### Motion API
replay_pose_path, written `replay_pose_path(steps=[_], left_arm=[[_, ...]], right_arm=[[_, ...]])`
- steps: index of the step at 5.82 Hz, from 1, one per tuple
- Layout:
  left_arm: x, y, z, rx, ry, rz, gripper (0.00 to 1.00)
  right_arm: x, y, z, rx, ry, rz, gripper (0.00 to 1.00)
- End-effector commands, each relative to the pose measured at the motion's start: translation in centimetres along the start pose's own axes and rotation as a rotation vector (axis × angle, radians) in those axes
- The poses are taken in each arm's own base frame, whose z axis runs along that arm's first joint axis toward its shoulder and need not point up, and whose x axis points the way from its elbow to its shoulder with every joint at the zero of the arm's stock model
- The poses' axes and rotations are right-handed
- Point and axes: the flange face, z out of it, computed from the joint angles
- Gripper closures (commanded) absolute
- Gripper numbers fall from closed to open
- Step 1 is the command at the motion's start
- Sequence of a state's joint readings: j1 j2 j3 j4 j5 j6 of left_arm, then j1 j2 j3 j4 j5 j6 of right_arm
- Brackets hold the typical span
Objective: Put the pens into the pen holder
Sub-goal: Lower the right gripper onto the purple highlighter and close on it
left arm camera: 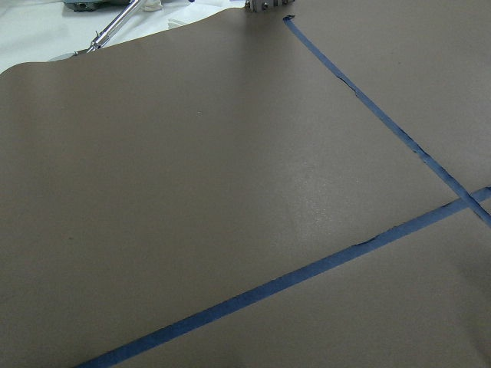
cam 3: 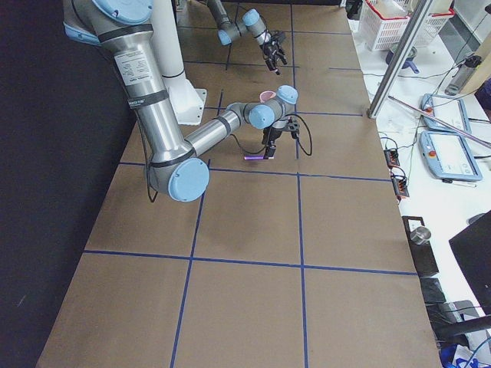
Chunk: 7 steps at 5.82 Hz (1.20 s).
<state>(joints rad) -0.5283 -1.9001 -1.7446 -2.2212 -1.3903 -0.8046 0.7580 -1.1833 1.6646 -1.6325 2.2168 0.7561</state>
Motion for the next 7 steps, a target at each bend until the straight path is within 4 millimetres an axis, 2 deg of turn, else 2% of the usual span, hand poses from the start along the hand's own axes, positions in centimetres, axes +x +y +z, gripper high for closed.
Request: replay_pose_path(steps=[1,4,5,7], left_arm=[[0.1,-0.2,-0.3,0.003,0.006,-0.004,0.00],[0.1,-0.2,-0.4,0.006,0.007,-0.007,0.00],[0.0,-0.2,-0.3,0.006,0.005,-0.009,0.00],[-0.9,0.7,-0.2,0.003,-0.003,-0.009,0.00]], right_arm=[[-0.6,-0.1,1.5,-0.023,0.010,0.006,0.19],[-1.0,0.3,2.8,-0.045,0.019,0.003,0.31],[-1.0,0.3,2.8,-0.045,0.019,0.004,0.42],[-0.9,0.2,3.1,-0.051,0.022,0.009,0.45]])
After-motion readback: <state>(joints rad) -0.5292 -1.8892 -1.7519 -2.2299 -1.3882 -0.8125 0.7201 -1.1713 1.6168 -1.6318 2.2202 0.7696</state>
